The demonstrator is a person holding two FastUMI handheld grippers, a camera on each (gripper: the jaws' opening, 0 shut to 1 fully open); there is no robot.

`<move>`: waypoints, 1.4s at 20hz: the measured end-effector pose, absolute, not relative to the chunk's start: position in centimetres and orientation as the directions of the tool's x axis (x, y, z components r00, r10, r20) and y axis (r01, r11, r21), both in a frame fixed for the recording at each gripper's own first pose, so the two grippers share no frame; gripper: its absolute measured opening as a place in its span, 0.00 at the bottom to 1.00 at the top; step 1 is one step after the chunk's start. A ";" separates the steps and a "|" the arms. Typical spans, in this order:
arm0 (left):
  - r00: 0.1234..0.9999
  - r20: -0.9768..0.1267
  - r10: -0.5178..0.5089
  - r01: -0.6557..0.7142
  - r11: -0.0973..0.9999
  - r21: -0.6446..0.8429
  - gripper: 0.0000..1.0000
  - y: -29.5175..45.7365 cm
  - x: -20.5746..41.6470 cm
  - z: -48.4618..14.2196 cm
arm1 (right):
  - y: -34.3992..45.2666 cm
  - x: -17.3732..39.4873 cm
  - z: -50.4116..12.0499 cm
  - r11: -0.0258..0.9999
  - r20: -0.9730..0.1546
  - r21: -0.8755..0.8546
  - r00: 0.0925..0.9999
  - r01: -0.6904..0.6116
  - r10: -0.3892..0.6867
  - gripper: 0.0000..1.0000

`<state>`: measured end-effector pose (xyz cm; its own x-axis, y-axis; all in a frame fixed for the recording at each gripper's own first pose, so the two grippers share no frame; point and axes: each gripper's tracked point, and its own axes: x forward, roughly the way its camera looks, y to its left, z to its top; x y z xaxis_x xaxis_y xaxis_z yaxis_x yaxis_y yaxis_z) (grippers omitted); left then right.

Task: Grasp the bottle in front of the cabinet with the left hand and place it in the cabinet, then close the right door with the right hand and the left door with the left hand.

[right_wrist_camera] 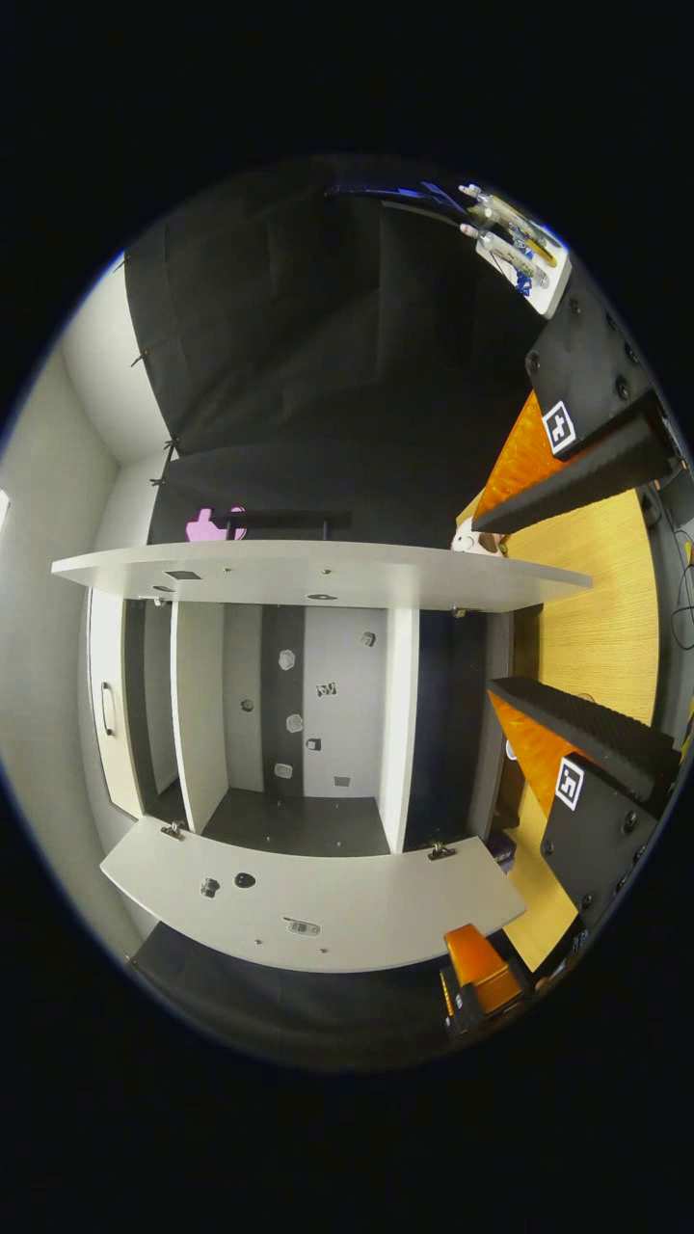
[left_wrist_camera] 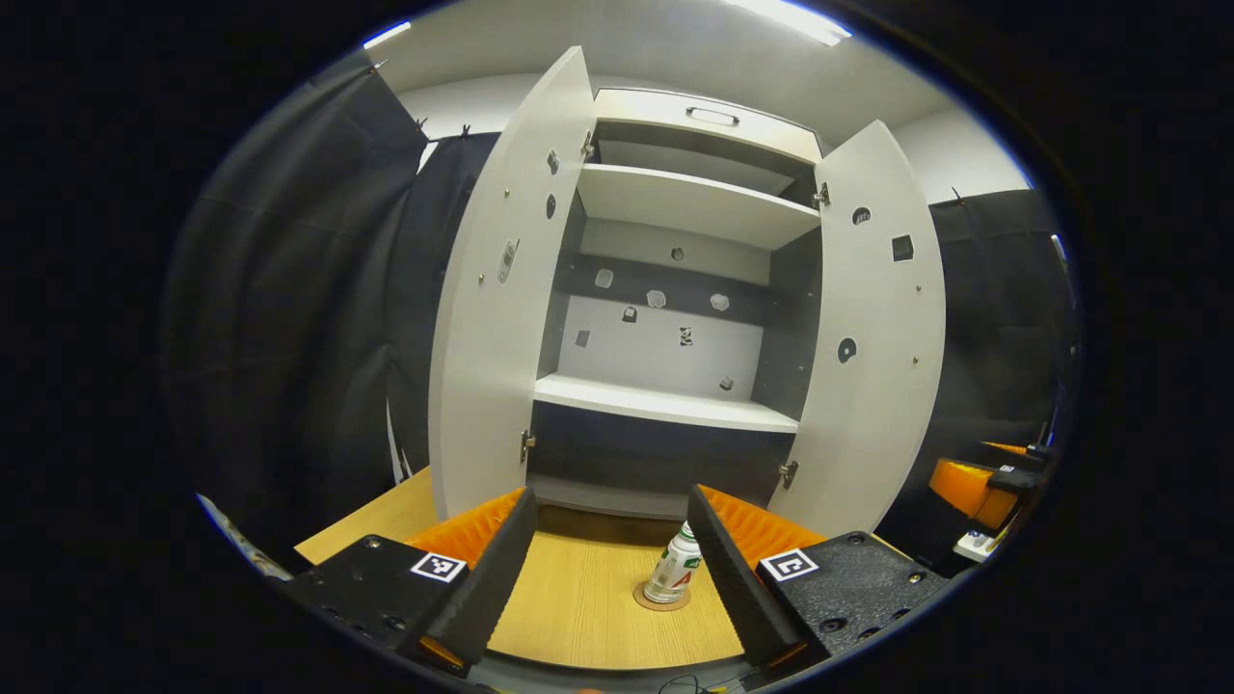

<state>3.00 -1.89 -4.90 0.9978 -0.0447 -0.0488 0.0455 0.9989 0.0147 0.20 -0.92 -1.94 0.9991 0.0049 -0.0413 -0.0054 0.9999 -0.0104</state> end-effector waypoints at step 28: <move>0.947 -0.255 -0.195 0.221 0.972 0.078 0.96 -11.8 18.6 -26.8 | -7.6 0.4 -5.3 0.982 -0.126 -0.084 0.975 0.171 -0.180 0.98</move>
<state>18.63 -11.82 -26.80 0.9471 -0.1949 -0.2548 0.2210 0.9722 0.0778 0.40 -7.56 -5.26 0.9754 -0.1805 -0.1263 0.1707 0.9817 -0.0843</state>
